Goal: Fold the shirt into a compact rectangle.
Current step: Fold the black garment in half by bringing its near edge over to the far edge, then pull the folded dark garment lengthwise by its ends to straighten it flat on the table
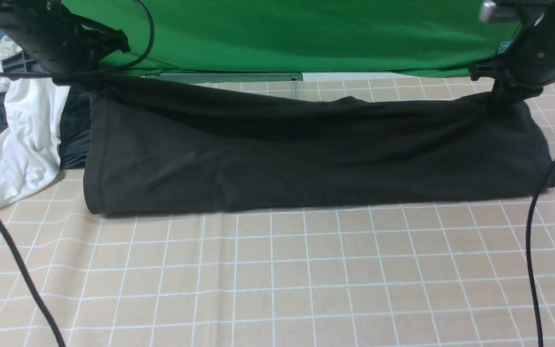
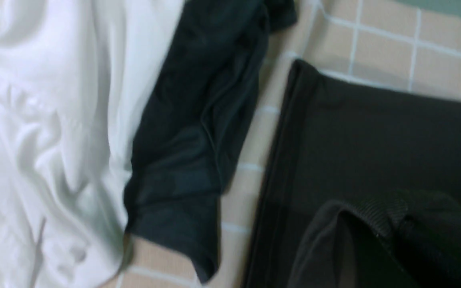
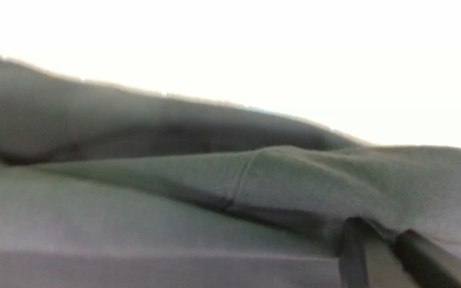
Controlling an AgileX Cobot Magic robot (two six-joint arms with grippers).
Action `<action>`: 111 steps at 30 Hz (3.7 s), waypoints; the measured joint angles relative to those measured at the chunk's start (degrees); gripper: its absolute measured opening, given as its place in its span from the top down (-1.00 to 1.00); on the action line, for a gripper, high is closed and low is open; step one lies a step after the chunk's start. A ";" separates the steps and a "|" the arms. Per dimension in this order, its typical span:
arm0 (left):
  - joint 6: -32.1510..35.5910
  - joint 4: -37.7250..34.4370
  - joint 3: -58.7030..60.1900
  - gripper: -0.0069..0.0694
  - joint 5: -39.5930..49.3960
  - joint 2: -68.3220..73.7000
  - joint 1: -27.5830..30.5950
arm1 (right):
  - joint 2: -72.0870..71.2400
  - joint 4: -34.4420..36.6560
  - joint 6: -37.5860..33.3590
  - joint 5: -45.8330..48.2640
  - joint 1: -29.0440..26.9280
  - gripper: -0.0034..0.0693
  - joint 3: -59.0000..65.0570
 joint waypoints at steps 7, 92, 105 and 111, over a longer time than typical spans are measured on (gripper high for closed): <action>0.00 -0.13 -2.86 0.76 -1.98 6.12 0.21 | 5.68 0.11 0.66 -3.97 0.05 0.78 -4.09; 20.18 -4.99 27.27 0.62 -5.25 -9.13 0.82 | -1.02 5.42 -1.10 5.38 -7.38 -0.63 12.62; 19.76 -7.74 27.27 0.62 -2.13 -11.20 0.87 | -1.64 4.28 -5.29 5.83 -6.71 0.70 13.44; 17.76 -6.63 30.45 0.62 3.17 -19.74 0.91 | -16.26 -0.40 -5.11 5.75 -7.19 0.70 25.46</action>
